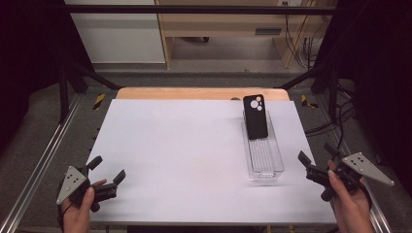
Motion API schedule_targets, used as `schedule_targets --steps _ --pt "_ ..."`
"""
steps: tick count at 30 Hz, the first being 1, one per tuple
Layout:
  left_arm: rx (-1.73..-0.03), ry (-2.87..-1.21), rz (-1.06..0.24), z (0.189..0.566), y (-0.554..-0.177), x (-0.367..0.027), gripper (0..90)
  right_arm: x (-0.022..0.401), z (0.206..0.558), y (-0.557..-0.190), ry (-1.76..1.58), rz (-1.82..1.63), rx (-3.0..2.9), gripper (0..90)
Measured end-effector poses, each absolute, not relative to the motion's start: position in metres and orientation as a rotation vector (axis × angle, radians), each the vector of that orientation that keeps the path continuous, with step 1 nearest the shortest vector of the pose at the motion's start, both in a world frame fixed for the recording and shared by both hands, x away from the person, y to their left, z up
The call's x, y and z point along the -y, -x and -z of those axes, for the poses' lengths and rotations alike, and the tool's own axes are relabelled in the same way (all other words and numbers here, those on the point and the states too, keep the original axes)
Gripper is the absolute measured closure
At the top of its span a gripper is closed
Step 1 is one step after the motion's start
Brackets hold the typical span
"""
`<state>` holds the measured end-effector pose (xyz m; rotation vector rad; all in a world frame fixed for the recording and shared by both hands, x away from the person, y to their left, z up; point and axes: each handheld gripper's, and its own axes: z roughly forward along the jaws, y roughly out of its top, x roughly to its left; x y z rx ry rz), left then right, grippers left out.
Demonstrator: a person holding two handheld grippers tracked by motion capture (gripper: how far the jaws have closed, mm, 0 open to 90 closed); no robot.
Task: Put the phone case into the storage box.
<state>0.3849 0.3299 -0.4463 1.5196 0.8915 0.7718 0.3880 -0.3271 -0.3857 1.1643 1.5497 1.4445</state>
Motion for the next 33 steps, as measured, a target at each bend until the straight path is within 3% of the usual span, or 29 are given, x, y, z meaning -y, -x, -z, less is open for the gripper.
schedule_targets --steps 33 --pt "-0.890 -1.520 -0.766 0.447 -0.384 -0.328 2.3 0.310 0.425 -0.377 -1.168 -1.459 -1.604 4.8"
